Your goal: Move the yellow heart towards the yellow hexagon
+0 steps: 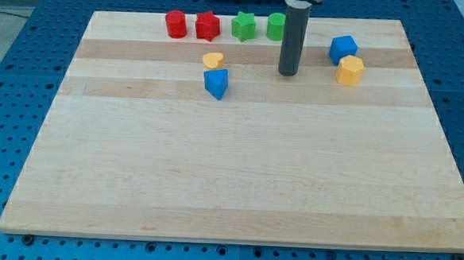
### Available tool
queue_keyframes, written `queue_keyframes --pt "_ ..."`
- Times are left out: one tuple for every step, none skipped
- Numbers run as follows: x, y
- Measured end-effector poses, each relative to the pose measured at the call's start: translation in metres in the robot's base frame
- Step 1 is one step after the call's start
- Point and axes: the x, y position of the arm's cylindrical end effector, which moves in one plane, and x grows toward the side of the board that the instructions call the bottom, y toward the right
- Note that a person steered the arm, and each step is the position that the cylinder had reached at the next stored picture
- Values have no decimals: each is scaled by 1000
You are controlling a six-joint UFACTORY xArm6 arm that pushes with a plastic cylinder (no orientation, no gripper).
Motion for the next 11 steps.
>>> queue_keyframes --pt "-35 -17" --pt "-46 -71" --pt "-39 -120" --pt "-26 -158" --pt "-14 -178" --pt "-1 -162" --pt "9 -118" --pt "16 -78" --pt "27 -41" --pt "40 -11" --pt "47 16"
